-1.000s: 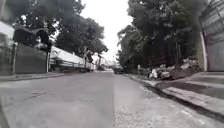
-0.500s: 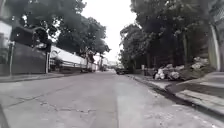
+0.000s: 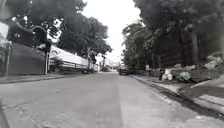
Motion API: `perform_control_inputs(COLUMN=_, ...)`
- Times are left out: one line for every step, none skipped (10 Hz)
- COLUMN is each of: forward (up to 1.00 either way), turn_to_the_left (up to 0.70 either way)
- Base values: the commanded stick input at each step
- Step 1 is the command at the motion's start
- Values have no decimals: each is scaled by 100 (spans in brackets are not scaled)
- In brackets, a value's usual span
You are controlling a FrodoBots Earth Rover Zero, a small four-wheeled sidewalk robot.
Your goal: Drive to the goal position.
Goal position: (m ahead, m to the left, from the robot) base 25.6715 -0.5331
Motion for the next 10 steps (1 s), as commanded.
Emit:
perform_control_inputs(forward=97, turn_to_the_left=0)
perform_control_inputs(forward=97, turn_to_the_left=0)
perform_control_inputs(forward=97, turn_to_the_left=-10)
perform_control_inputs(forward=97, turn_to_the_left=-24)
perform_control_inputs(forward=97, turn_to_the_left=-38)
perform_control_inputs(forward=96, turn_to_the_left=-7)
perform_control_inputs(forward=97, turn_to_the_left=0)
perform_control_inputs(forward=97, turn_to_the_left=0)
perform_control_inputs(forward=97, turn_to_the_left=0)
perform_control_inputs(forward=97, turn_to_the_left=-8)
